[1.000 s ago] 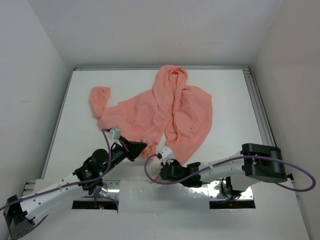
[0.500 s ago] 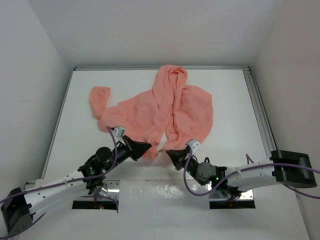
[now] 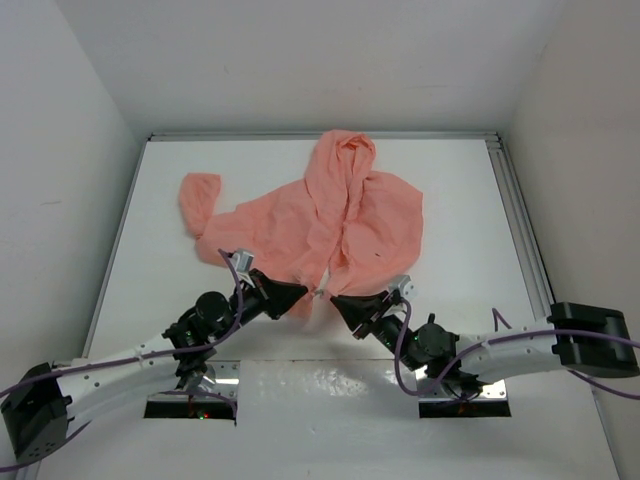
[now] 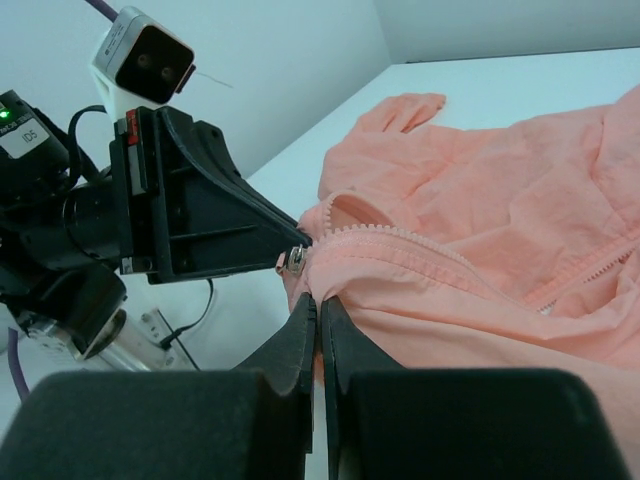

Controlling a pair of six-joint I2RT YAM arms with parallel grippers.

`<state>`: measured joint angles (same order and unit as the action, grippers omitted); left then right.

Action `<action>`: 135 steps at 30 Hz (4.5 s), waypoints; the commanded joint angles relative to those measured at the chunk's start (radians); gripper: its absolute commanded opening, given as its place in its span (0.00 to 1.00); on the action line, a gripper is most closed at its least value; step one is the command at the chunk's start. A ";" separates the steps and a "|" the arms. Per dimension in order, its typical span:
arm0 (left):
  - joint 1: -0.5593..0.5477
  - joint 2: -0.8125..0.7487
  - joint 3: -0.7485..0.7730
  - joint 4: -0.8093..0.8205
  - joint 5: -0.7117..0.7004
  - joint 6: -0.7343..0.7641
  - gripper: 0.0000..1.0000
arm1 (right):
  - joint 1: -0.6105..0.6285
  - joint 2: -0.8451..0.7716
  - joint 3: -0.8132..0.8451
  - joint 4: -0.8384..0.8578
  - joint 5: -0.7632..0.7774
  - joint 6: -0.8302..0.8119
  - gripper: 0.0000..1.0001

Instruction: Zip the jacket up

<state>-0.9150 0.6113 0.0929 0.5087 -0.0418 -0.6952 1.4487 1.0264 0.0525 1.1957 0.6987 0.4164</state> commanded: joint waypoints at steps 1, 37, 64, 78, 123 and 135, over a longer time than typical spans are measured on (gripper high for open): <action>0.001 0.024 0.048 0.102 0.037 0.005 0.00 | 0.001 -0.012 0.009 0.070 -0.039 0.004 0.00; 0.001 -0.174 0.209 -0.226 -0.045 0.160 0.00 | -0.017 0.097 0.087 0.027 0.154 -0.090 0.00; 0.001 0.022 0.188 -0.030 0.103 0.106 0.00 | -0.017 -0.035 0.023 0.102 0.018 -0.088 0.00; 0.001 0.042 0.197 -0.073 0.143 0.082 0.00 | -0.016 -0.040 0.023 0.107 0.016 -0.097 0.00; 0.002 0.045 0.234 -0.187 0.154 0.063 0.00 | -0.016 0.058 0.121 -0.012 0.117 -0.142 0.00; 0.002 0.061 0.242 -0.208 0.137 0.069 0.00 | -0.016 0.063 0.115 -0.031 0.153 -0.149 0.00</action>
<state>-0.9146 0.6682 0.2882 0.2867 0.1074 -0.6373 1.4349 1.0950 0.1524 1.1412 0.8322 0.2722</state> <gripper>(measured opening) 0.009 0.003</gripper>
